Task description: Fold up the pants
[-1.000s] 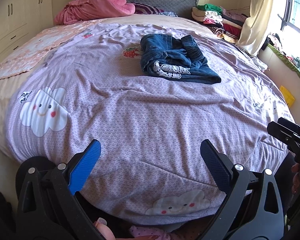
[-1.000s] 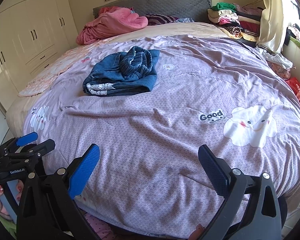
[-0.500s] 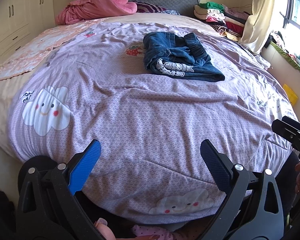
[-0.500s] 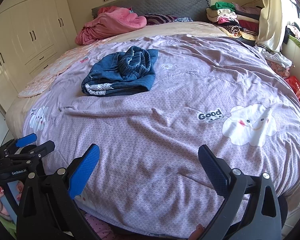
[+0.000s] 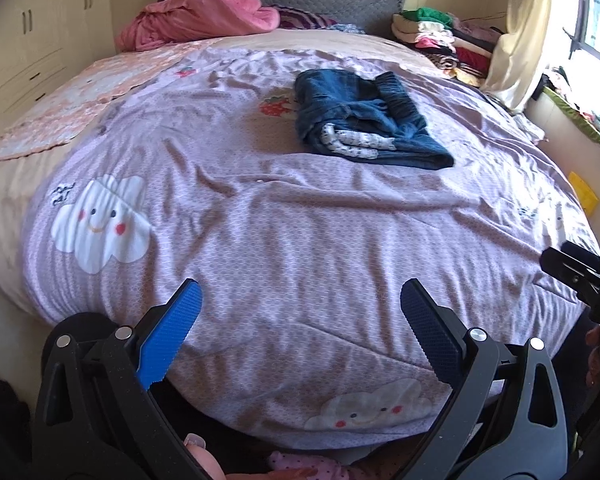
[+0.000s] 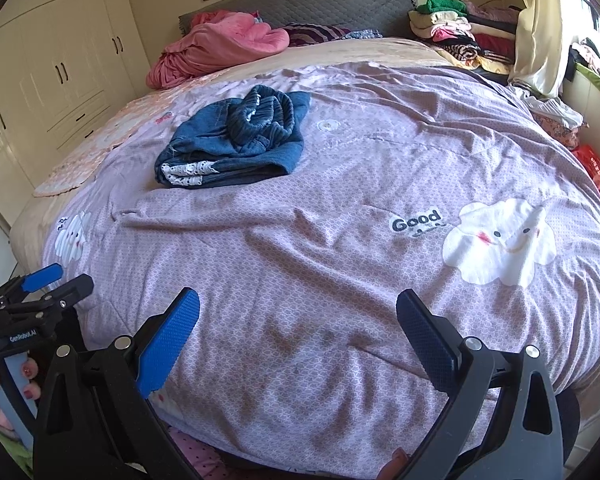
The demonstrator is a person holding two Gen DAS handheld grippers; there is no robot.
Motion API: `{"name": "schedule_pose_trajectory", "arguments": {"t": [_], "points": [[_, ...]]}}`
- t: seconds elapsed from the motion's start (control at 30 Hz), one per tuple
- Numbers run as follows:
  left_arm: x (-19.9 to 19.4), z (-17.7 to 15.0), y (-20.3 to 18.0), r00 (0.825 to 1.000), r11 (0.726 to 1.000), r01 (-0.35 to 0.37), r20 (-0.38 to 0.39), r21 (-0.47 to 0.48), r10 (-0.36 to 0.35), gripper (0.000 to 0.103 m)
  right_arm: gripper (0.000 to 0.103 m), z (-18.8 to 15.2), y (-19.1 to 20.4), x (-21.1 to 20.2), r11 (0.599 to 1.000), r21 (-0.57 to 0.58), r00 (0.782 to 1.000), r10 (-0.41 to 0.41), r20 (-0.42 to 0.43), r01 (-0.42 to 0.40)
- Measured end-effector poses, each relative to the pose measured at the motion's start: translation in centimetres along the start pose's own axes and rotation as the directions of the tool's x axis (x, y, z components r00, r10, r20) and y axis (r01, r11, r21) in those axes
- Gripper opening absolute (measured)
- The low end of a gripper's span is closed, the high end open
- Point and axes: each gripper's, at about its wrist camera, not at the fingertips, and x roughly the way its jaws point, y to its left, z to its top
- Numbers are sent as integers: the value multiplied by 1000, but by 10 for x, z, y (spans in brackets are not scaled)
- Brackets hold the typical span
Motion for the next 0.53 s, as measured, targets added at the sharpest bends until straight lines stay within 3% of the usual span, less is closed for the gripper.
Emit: {"name": "schedule_pose_trajectory", "arguments": {"t": [0.23, 0.37, 0.53], "points": [[-12, 15, 24, 998, 997, 34, 61, -72, -30, 93, 98, 3, -37, 10, 997, 69, 999, -35, -12, 36], [14, 47, 55, 996, 993, -86, 13, -80, 87, 93, 98, 23, -84, 15, 984, 146, 995, -99, -3, 99], [62, 97, 117, 984, 970, -178, -31, -167, 175, 93, 98, 62, -166, 23, 942, 227, 968, -251, -10, 247]]}}
